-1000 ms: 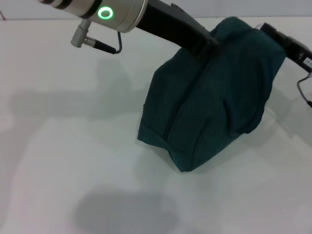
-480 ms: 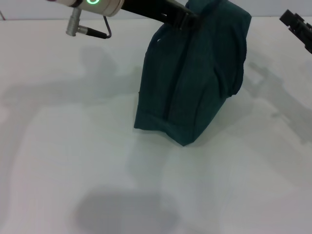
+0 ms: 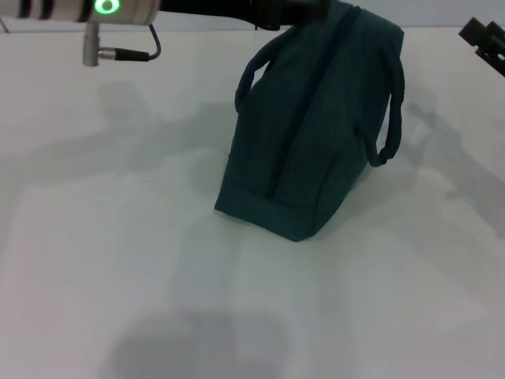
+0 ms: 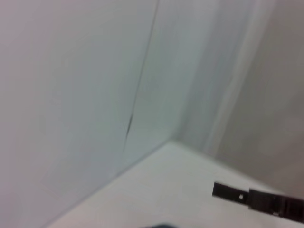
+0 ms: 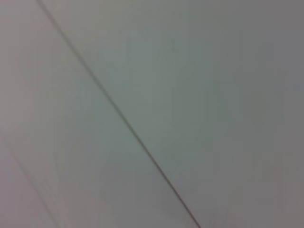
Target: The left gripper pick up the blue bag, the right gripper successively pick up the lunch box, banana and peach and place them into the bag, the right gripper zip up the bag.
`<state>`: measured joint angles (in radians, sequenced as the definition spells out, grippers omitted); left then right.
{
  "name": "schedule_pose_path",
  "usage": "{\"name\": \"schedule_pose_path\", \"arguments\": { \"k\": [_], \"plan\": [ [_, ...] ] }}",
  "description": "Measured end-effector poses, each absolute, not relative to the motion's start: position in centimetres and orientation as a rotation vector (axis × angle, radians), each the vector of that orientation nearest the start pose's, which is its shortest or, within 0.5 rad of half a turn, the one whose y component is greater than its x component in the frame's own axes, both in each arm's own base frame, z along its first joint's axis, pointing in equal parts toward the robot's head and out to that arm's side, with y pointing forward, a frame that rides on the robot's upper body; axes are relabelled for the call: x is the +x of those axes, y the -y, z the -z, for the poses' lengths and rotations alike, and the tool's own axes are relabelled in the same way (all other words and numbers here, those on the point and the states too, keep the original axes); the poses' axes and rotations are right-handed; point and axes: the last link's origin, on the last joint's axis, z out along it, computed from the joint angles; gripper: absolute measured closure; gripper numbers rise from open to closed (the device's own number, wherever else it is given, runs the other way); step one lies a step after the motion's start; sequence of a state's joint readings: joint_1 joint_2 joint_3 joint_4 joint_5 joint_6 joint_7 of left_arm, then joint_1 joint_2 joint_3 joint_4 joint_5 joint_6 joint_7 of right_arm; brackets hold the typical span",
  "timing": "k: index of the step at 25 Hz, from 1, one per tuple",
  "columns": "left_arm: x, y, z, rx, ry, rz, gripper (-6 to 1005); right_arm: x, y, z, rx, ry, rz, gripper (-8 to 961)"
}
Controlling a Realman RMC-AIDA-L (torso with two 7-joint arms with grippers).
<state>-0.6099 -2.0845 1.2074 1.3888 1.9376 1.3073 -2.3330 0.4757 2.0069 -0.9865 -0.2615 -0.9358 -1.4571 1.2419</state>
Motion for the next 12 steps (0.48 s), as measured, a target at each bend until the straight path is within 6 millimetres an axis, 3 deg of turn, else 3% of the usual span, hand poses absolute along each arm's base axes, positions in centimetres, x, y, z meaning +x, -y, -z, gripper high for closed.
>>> {"name": "schedule_pose_path", "arguments": {
  "k": [2,6,8,12],
  "plan": [
    [-8.9,-37.6,-4.5,-2.671,0.649,0.702,764,27.3,-34.1,-4.0,-2.006,-0.806,-1.418,78],
    [-12.2,-35.5,-6.8,-2.647,0.562,0.820,595,25.9,-32.6,-6.3,-2.205,-0.552,-1.383,77],
    [-13.5,-34.5,-7.2,-2.660,0.531,0.813,525,25.0,-31.4,-7.0,-2.379,-0.395,-1.336,77],
    [-17.7,-30.7,-7.1,-2.733,0.405,0.762,375,24.5,-29.2,-6.9,-2.638,-0.226,-1.211,79]
  ]
}}
